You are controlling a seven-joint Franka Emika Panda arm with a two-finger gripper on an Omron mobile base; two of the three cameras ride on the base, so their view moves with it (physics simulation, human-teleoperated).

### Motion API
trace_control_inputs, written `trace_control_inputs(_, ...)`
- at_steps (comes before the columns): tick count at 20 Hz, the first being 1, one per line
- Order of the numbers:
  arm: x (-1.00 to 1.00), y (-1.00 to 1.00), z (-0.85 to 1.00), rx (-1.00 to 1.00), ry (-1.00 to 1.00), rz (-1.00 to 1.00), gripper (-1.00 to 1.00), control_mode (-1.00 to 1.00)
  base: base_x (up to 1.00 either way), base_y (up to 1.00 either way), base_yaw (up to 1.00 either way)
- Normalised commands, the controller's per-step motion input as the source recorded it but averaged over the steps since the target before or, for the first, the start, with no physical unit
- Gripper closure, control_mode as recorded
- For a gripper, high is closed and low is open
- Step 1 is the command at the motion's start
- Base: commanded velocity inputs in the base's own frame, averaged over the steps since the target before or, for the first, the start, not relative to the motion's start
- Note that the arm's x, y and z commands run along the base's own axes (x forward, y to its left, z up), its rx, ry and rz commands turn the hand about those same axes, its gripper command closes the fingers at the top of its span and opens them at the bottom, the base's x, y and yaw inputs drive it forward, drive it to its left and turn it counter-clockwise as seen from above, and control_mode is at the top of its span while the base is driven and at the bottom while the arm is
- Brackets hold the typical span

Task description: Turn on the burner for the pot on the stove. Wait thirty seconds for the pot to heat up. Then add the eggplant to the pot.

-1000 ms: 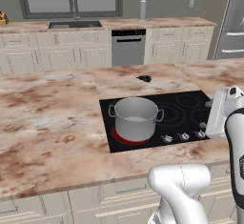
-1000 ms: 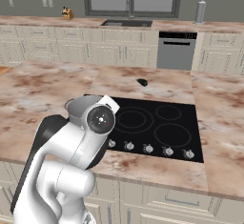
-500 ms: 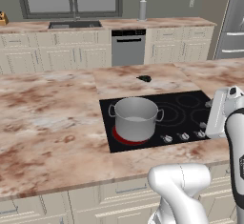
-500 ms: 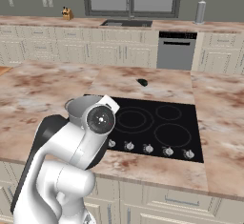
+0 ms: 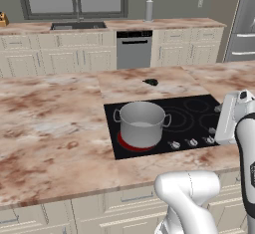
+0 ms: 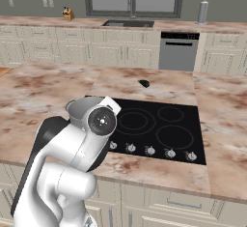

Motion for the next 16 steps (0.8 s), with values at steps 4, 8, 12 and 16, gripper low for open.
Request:
trace_control_inputs(4,0.0,0.0,0.0,0.0,0.0,0.0,-1.0,-1.0,0.0,0.0,0.0)
trace_control_inputs(8,0.0,0.0,0.0,0.0,0.0,0.0,-1.0,-1.0,0.0,0.0,0.0)
trace_control_inputs(12,0.0,0.0,0.0,0.0,0.0,0.0,-1.0,-1.0,0.0,0.0,0.0)
trace_control_inputs(16,0.0,0.0,0.0,0.0,0.0,0.0,-1.0,-1.0,0.0,0.0,0.0)
